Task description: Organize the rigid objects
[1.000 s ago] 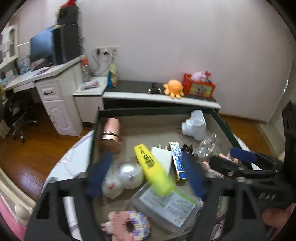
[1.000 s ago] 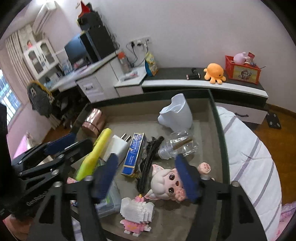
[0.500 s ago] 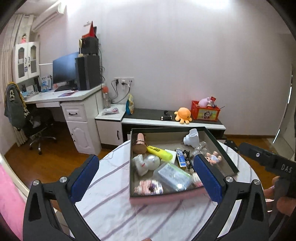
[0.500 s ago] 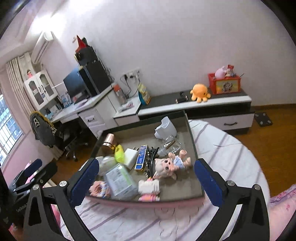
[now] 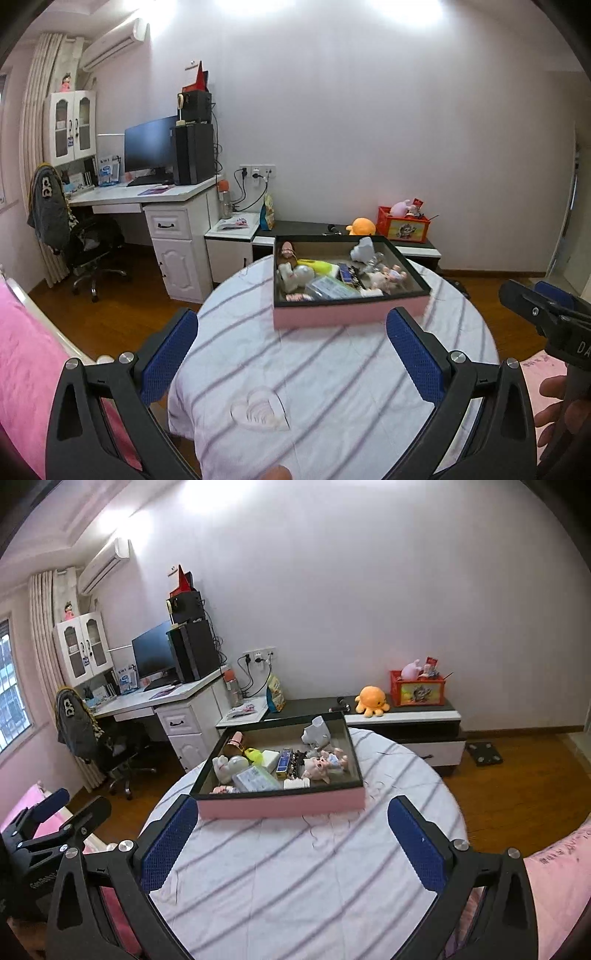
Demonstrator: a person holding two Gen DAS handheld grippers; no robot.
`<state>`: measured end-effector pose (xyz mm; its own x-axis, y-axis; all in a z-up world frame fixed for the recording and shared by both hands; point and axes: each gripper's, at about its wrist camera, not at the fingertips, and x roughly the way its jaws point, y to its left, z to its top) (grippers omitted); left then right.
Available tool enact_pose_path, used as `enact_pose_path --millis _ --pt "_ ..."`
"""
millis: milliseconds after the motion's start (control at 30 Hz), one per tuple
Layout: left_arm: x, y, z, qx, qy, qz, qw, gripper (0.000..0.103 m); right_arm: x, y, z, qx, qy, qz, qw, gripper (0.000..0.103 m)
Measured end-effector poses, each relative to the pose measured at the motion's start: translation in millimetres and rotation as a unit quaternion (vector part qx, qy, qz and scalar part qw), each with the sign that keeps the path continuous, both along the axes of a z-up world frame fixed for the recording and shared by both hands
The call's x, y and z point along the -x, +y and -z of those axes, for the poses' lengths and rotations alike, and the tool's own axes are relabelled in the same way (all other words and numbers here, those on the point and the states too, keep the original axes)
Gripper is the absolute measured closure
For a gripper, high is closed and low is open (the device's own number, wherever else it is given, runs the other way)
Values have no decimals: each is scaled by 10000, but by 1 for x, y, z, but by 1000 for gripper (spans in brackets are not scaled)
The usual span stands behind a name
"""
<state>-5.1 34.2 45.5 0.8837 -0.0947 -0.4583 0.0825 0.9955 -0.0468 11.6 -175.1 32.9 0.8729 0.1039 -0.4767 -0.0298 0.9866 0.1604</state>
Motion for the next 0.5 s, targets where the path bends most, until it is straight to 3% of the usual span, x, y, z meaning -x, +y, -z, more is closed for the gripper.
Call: enact_pose_path --millis 300,500 --pt "67 -9 7 -7 -99 56 9999 0 81 8 -11 230 -368 216 9988 0" --pt "99 -8 2 184 -212 45 9996 0 120 13 -18 368 -592 308 9971 0"
